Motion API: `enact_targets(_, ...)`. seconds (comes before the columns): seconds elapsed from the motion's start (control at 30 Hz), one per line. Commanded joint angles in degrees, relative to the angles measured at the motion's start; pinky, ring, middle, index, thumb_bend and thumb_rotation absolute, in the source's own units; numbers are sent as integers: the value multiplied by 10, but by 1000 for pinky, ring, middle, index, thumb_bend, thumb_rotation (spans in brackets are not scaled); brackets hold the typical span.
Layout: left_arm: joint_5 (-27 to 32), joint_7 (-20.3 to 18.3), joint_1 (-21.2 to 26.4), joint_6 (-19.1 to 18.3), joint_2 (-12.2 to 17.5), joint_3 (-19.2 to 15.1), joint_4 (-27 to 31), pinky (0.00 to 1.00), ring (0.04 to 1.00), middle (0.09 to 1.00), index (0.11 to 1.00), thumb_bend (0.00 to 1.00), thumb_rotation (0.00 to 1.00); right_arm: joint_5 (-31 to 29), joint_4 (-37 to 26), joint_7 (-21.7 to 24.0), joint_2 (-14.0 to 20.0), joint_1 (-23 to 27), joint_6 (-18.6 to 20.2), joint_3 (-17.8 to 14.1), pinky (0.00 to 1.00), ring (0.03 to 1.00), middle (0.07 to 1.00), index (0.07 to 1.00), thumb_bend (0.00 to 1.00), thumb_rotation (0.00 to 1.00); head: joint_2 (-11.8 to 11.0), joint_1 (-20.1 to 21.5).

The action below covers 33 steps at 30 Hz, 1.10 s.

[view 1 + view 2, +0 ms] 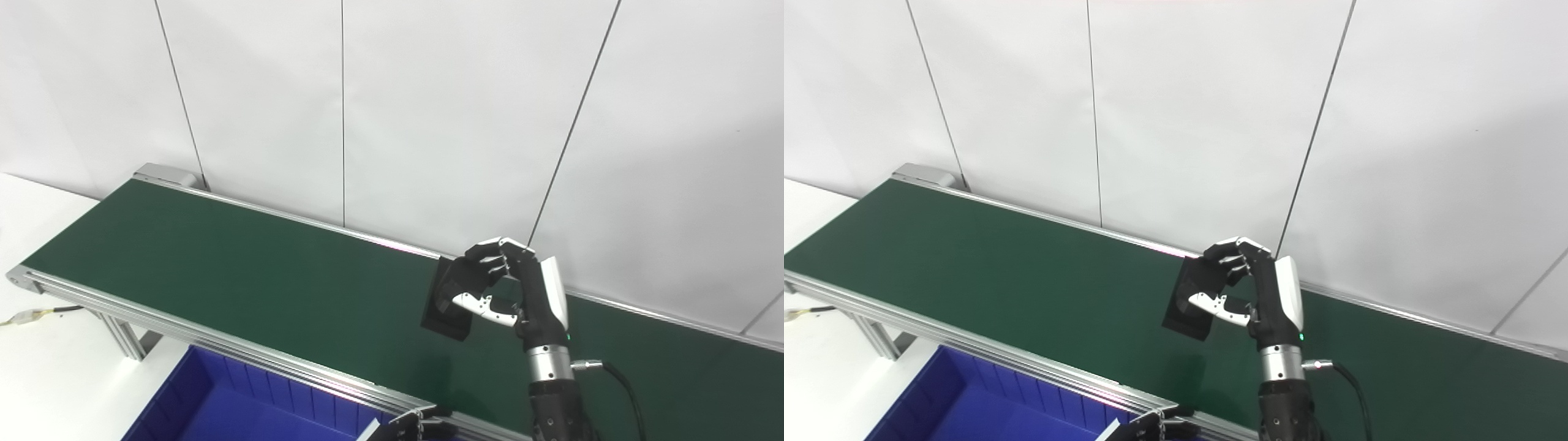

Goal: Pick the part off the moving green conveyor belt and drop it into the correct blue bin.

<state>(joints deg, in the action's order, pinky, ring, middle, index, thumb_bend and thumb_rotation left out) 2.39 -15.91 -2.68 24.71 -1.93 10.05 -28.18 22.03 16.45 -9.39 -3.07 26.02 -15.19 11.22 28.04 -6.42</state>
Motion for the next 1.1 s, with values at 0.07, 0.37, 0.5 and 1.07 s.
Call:
enact_targets(0.07, 11, -11, 13, 17, 3, 0, 11, 754, 824, 836, 806, 976, 481, -13, -51, 8, 2, 8, 6, -11, 356, 469, 526, 493, 499, 0, 2, 6)
enact_targets(0.37, 22, -26, 10, 17, 9, -4, 21, 763, 825, 824, 768, 939, 463, 1, -155, 24, 17, -39, 61, -23, 342, 457, 527, 501, 499, 0, 20, 38)
enact_targets(0.5, 28, -29, 7, 11, 12, -6, 31, 763, 818, 811, 753, 930, 464, -23, -183, 35, 18, -57, 65, -28, 338, 458, 529, 502, 497, 0, 32, 58)
enact_targets(1.07, 31, -29, -10, -55, 37, -14, 119, 740, 785, 771, 747, 999, 529, -37, -345, 58, 27, -171, 139, -60, 345, 463, 522, 502, 498, 0, 122, 160)
